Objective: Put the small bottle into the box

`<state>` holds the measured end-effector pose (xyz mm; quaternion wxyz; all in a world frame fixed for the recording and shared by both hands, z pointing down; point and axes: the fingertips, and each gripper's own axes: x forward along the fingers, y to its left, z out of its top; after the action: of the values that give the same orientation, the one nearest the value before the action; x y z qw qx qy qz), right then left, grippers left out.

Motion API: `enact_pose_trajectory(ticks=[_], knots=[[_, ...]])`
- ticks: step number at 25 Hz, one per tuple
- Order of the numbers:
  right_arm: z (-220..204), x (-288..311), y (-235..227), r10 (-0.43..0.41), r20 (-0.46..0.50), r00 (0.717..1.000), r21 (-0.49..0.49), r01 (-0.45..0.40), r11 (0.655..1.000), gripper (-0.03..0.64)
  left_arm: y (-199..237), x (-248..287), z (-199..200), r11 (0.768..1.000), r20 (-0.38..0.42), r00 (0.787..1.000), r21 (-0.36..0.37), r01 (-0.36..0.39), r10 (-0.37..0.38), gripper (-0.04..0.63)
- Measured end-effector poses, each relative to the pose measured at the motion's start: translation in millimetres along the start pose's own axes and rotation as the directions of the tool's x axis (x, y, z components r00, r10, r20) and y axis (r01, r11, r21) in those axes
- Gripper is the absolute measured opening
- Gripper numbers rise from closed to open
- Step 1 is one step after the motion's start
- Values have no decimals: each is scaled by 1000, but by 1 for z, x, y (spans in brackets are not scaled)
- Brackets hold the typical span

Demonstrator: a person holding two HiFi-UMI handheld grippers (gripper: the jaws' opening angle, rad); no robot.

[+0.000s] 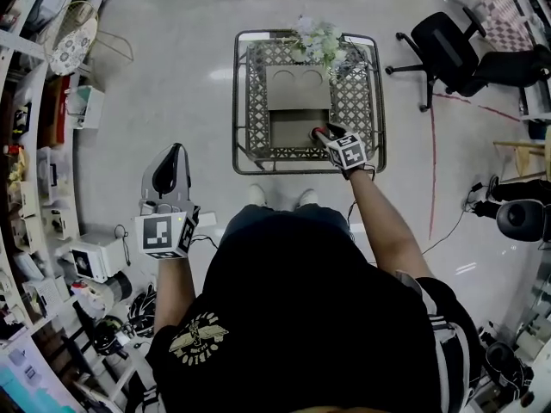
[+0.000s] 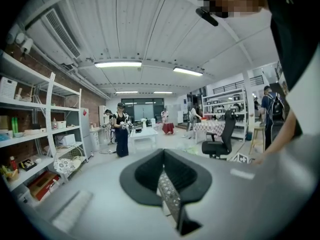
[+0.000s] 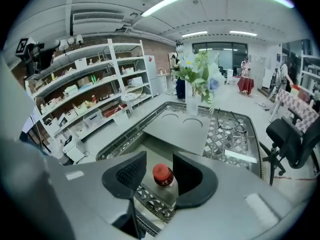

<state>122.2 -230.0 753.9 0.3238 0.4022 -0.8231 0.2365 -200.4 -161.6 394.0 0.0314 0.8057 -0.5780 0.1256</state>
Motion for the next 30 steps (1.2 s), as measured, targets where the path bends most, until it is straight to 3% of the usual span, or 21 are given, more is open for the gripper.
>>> enact_pose_trajectory(ticks=[3, 5, 6, 17, 30], knots=[[24, -28, 1, -28, 88, 996, 14, 26, 1000, 135, -11, 8, 5, 999, 14, 999, -11, 32, -32, 0], [29, -43, 0, -52, 125, 991, 17, 50, 999, 18, -15, 13, 8, 999, 24, 999, -15, 46, -46, 0], [28, -48, -2, -57, 134, 989, 16, 55, 998, 8, -17, 16, 11, 999, 30, 998, -16, 52, -52, 0], [54, -147, -5, -78, 295, 952, 24, 74, 997, 8, -40, 36, 23, 994, 71, 992, -37, 106, -103, 0], [151, -301, 21, -87, 549, 831, -24, 119, 993, 8, -63, 56, 42, 986, 98, 981, -23, 168, -165, 0]])
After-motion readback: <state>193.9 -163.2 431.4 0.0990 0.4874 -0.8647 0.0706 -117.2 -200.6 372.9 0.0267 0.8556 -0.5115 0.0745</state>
